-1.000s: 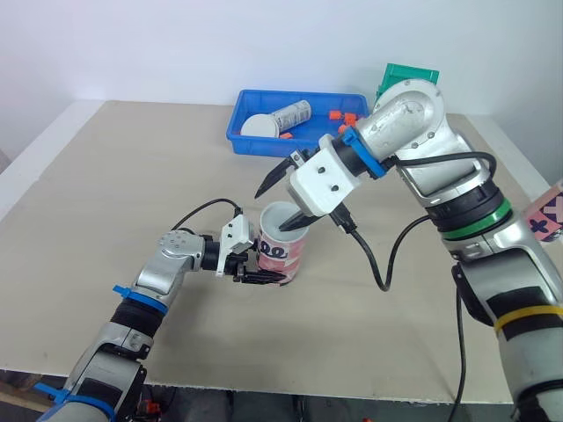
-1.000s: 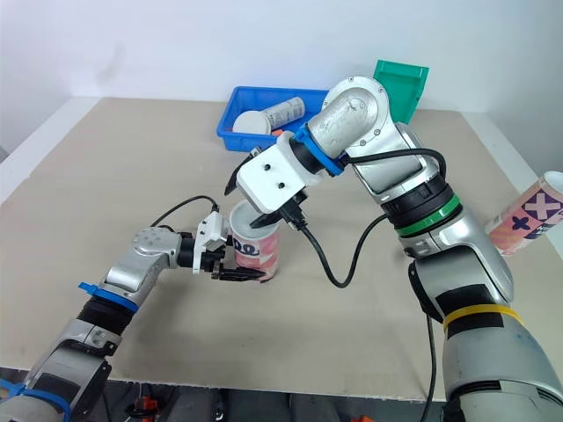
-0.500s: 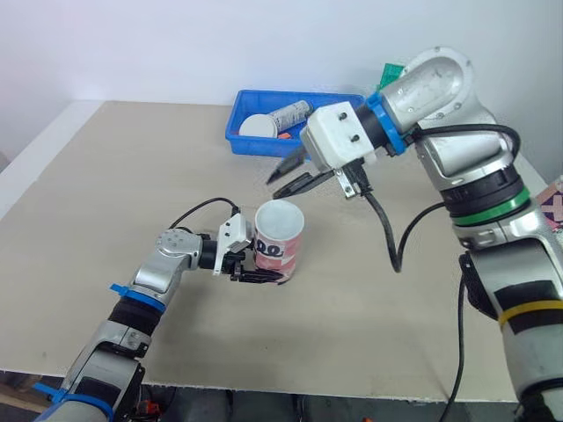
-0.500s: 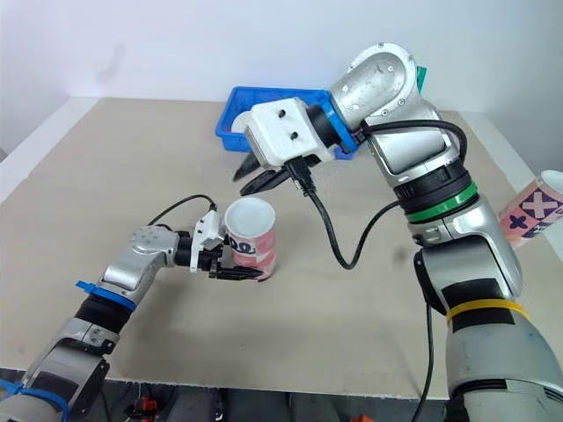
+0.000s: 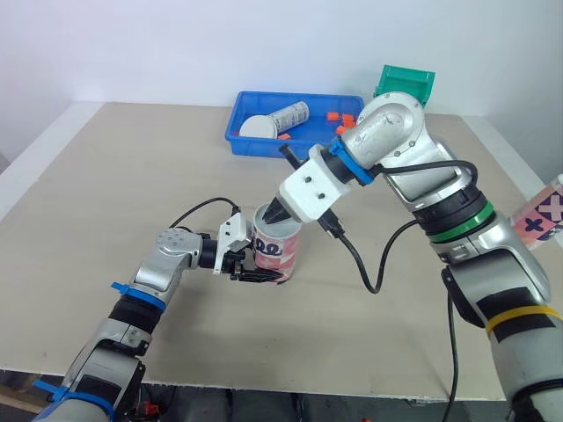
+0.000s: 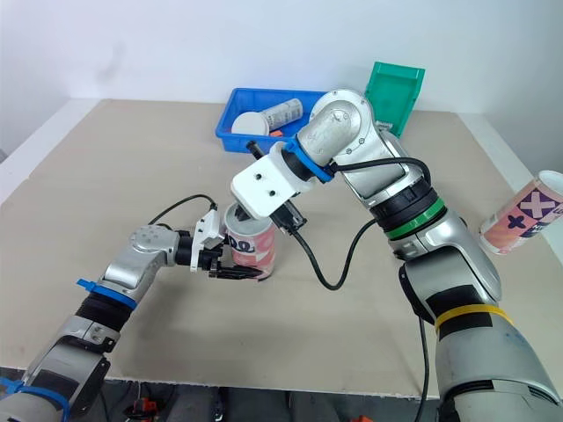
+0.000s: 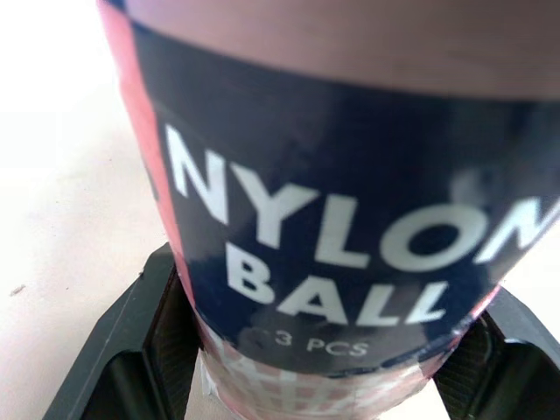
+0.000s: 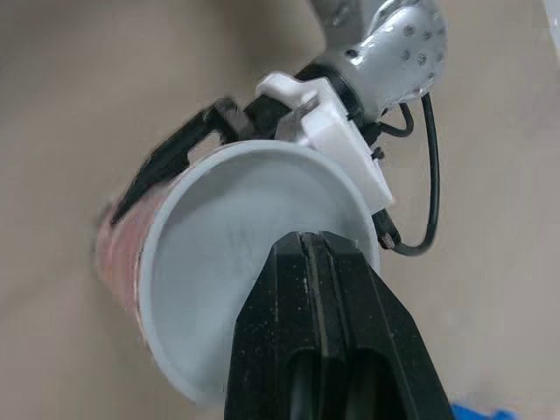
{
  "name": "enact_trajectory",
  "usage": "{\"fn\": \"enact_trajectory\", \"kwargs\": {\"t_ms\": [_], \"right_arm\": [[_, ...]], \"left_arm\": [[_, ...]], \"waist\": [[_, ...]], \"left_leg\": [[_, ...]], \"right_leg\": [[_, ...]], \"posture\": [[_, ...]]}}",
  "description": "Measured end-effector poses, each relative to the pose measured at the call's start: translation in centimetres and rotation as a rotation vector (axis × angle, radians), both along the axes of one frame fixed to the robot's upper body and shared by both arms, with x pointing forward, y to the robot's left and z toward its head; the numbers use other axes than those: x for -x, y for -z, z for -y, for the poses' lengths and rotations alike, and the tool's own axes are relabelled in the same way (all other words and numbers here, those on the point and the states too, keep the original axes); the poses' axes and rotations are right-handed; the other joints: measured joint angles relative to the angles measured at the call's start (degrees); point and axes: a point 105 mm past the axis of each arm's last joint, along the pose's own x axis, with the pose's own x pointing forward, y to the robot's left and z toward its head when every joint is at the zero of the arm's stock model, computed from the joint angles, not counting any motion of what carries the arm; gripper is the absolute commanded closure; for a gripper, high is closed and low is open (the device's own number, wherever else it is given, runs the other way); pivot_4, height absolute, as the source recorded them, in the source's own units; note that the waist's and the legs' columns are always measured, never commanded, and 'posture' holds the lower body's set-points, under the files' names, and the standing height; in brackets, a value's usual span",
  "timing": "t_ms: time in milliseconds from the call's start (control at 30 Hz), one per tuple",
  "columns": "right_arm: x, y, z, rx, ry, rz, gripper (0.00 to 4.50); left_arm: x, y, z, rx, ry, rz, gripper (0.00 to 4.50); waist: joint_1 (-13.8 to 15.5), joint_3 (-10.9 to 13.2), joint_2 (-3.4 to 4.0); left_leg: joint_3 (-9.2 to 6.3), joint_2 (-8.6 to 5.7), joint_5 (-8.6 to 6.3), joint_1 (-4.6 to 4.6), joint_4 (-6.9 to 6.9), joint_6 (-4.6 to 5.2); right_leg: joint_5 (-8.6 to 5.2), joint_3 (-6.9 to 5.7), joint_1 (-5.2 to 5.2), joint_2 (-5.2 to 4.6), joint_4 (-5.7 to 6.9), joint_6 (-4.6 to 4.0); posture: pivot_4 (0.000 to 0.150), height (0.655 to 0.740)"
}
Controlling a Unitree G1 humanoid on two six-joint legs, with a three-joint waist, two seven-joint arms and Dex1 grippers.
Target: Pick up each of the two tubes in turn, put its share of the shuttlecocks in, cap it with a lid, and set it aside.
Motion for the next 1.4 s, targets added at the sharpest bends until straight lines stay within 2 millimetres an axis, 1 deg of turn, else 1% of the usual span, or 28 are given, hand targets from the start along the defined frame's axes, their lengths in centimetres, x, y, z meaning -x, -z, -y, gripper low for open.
{"fn": "enact_trajectory", "kwargs": {"t_ms": [133, 200, 267, 300, 333, 367, 400, 433, 500, 533, 567, 600, 633, 700, 733, 767, 800, 833, 867, 900, 967, 1067, 1167, 1267, 1400], "right_arm": [[-0.3, 0.2, -0.3, 0.007, -0.012, 0.037, 4.39], [-0.4, 0.0, -0.3, -0.024, 0.02, -0.017, 4.39], [-0.5, -0.2, -0.1, -0.077, 0.062, -0.12, 4.39], [-0.5, -0.2, 0.0, -0.094, 0.075, -0.149, 4.15], [-0.5, -0.7, 0.1, -0.144, 0.098, -0.206, 3.84], [-0.5, -1.5, 0.4, -0.199, 0.119, -0.247, 3.66], [-0.6, -2.6, 1.1, -0.26, 0.143, -0.283, 3.26], [-0.6, -3.4, 2.0, -0.311, 0.172, -0.306, 2.74], [-0.2, -4.3, 4.3, -0.395, 0.226, -0.355, 1.7], [-0.1, -4.3, 4.9, -0.416, 0.246, -0.37, 1.36], [0.5, -4.1, 6.0, -0.455, 0.276, -0.407, 0.9], [0.7, -3.7, 6.6, -0.475, 0.302, -0.444, 0.21], [1.1, -3.6, 7.0, -0.497, 0.317, -0.463, 0.08], [1.6, -3.4, 7.5, -0.524, 0.335, -0.482, 0.08], [2.2, -2.9, 8.1, -0.556, 0.37, -0.488, 0.08], [2.5, -2.4, 8.3, -0.566, 0.389, -0.501, 0.08], [2.9, -1.5, 8.7, -0.607, 0.44, -0.52, 0.08], [3.1, -0.9, 8.8, -0.613, 0.459, -0.538, 0.08], [3.3, 0.2, 8.8, -0.628, 0.504, -0.564, 0.08], [3.5, 0.8, 8.8, -0.635, 0.531, -0.573, 0.0], [3.8, 1.9, 8.6, -0.649, 0.575, -0.576, 0.0], [4.1, 3.1, 8.4, -0.663, 0.626, -0.569, 0.0], [4.0, 4.1, 8.1, -0.688, 0.666, -0.572, 0.0], [3.7, 4.8, 8.1, -0.711, 0.708, -0.579, 0.0], [3.6, 5.5, 7.9, -0.713, 0.724, -0.59, 0.0]], "left_arm": [[-0.1, 0.1, -0.2, -0.009, -0.01, -0.005, 1.29], [-0.1, 0.1, -0.2, -0.01, -0.013, -0.004, 1.29], [-0.1, 0.0, -0.2, -0.009, -0.011, 0.001, 1.29], [-0.1, 0.0, -0.2, -0.008, -0.008, 0.003, 1.29], [0.0, -0.1, -0.2, -0.007, -0.002, 0.007, 1.29], [0.0, -0.2, -0.1, -0.006, 0.004, 0.011, 1.29], [0.1, -0.2, 0.0, -0.004, 0.009, 0.012, 1.29], [0.1, -0.3, 0.1, -0.003, 0.014, 0.014, 1.29], [0.2, -0.3, 0.0, -0.003, 0.016, 0.015, 1.29], [0.2, -0.4, 0.0, -0.004, 0.019, 0.016, 1.29], [0.3, -0.4, 0.0, -0.004, 0.023, 0.015, 1.29], [0.2, -0.4, -0.3, -0.005, 0.021, 0.015, 1.29], [0.2, -0.4, -0.3, -0.007, 0.019, 0.016, 1.29], [0.2, -0.4, -0.3, -0.007, 0.019, 0.015, 1.29], [0.2, -0.4, -0.1, -0.006, 0.022, 0.015, 1.29], [0.2, -0.4, -0.2, -0.004, 0.019, 0.012, 1.29], [0.1, -0.4, -0.2, -0.005, 0.022, 0.011, 1.29], [0.1, -0.4, -0.3, -0.003, 0.021, 0.008, 1.29], [0.1, -0.4, -0.3, -0.003, 0.021, 0.01, 1.29], [0.1, -0.4, -0.3, -0.001, 0.021, 0.009, 0.65], [0.1, -0.1, -0.4, -0.006, 0.021, -0.007, 0.03], [0.5, -0.2, -0.5, 0.008, 0.043, -0.044, 0.03], [0.6, -1.0, -0.9, 0.012, 0.045, -0.02, 0.03], [0.1, -1.7, -2.3, -0.002, -0.001, 0.027, 0.03], [1.0, -2.3, -4.6, -0.023, -0.026, 0.027, 0.03]], "waist": [[-0.1, -0.2, -0.01], [-0.1, -0.2, -0.01], [-0.1, -0.2, 0.0], [-0.1, -0.2, 0.0], [0.0, -0.2, 0.02], [0.1, -0.1, 0.02], [0.2, -0.1, 0.02], [0.2, -0.1, 0.01], [0.3, -0.1, 0.01], [0.3, -0.1, 0.01], [0.3, -0.1, 0.01], [0.3, -0.1, 0.07], [0.2, -0.1, 0.11], [0.2, -0.1, 0.11], [0.2, -0.1, 0.08], [0.2, -0.1, 0.07], [0.3, -0.1, 0.08], [0.2, -0.1, 0.08], [0.2, -0.1, 0.09], [0.2, -0.1, 0.09], [0.2, -0.1, 0.07], [0.2, -0.1, 0.03], [0.2, -0.1, -0.01], [0.1, -0.1, -0.01], [0.1, 0.0, -0.03]], "left_leg": [[0.0, 0.0, -0.01, 0.23, -0.02, -0.01], [0.0, 0.0, 0.0, 0.24, -0.02, -0.01], [0.0, 0.0, 0.0, 0.15, -0.02, 0.0], [0.01, 0.0, 0.01, 0.1, -0.03, 0.0], [0.0, 0.0, 0.01, -0.03, -0.04, 0.01], [-0.01, 0.0, 0.01, -0.17, -0.04, 0.01], [-0.05, 0.0, 0.01, -0.34, -0.03, 0.01], [-0.05, -0.02, 0.01, -0.44, -0.03, 0.01], [-0.1, -0.08, -0.06, -0.47, -0.04, -0.07], [-0.1, -0.08, -0.08, -0.49, -0.09, -0.07], [-0.14, -0.1, -0.09, -0.49, -0.14, -0.07], [-0.11, -0.11, -0.09, -0.48, -0.18, -0.08], [-0.09, -0.1, -0.09, -0.48, -0.22, -0.08], [-0.15, -0.1, -0.09, -0.48, -0.25, -0.08], [-0.19, -0.1, -0.08, -0.48, -0.29, -0.08], [-0.22, -0.1, -0.09, -0.48, -0.23, -0.08], [-0.2, -0.12, -0.08, -0.49, -0.26, -0.08], [-0.18, -0.12, -0.09, -0.48, -0.2, -0.08], [-0.12, -0.12, -0.09, -0.49, -0.21, -0.08], [-0.11, -0.13, -0.08, -0.49, -0.2, -0.08], [-0.1, -0.13, -0.08, -0.51, -0.17, -0.09], [-0.1, -0.13, -0.08, -0.66, -0.14, -0.09], [-0.12, -0.13, -0.08, -0.7, -0.15, -0.09], [-0.12, -0.13, -0.08, -0.73, -0.21, -0.09], [-0.11, -0.12, -0.09, -0.73, -0.3, -0.09]], "right_leg": [[0.07, 0.04, 0.08, 0.0, 0.0, -0.08], [0.16, 0.06, 0.08, 0.0, 0.0, -0.13], [0.18, 0.08, 0.0, 0.0, 0.01, -0.14], [0.18, 0.08, -0.05, 0.0, 0.01, -0.14], [0.15, 0.07, -0.15, 0.0, 0.0, -0.11], [0.13, 0.06, -0.25, 0.0, 0.0, -0.09], [0.12, 0.04, -0.35, 0.0, 0.0, -0.08], [0.13, 0.03, -0.42, -0.01, -0.01, -0.06], [0.16, 0.05, -0.39, -0.03, -0.01, 0.02], [0.09, 0.06, -0.4, -0.02, -0.03, 0.11], [0.04, 0.05, -0.4, -0.02, -0.02, 0.1], [0.01, 0.08, -0.46, -0.03, -0.02, 0.15], [-0.03, 0.08, -0.51, -0.02, -0.02, 0.23], [-0.03, 0.05, -0.49, 0.0, -0.01, 0.24], [-0.04, 0.03, -0.47, 0.02, -0.02, 0.24], [-0.09, 0.02, -0.44, 0.03, -0.01, 0.27], [-0.07, 0.06, -0.43, 0.01, -0.03, 0.3], [-0.08, 0.08, -0.43, 0.01, -0.03, 0.32], [-0.05, 0.14, -0.46, -0.01, -0.03, 0.36], [-0.03, 0.16, -0.46, 0.0, -0.03, 0.37], [-0.05, 0.16, -0.48, 0.0, -0.03, 0.33], [-0.06, 0.17, -0.58, -0.01, -0.03, 0.3], [-0.04, 0.17, -0.61, 0.0, -0.04, 0.38], [-0.05, 0.17, -0.67, 0.02, -0.04, 0.39], [-0.12, 0.17, -0.68, 0.02, -0.04, 0.37]], "posture": [[0.15, 0.7038], [0.15, 0.7038], [0.15, 0.7038], [0.15, 0.7038], [0.15, 0.7038], [0.15, 0.7038], [0.15, 0.7038], [0.15, 0.7038], [0.15, 0.7038], [0.15, 0.7038], [0.15, 0.7038], [0.15, 0.7038], [0.15, 0.7038], [0.15, 0.7038], [0.15, 0.7038], [0.15, 0.7038], [0.15, 0.7038], [0.15, 0.7038], [0.15, 0.7038], [0.15, 0.7038], [0.15, 0.7038], [0.15, 0.7038], [0.15, 0.7038], [0.15, 0.7038], [0.15, 0.7038]]}}
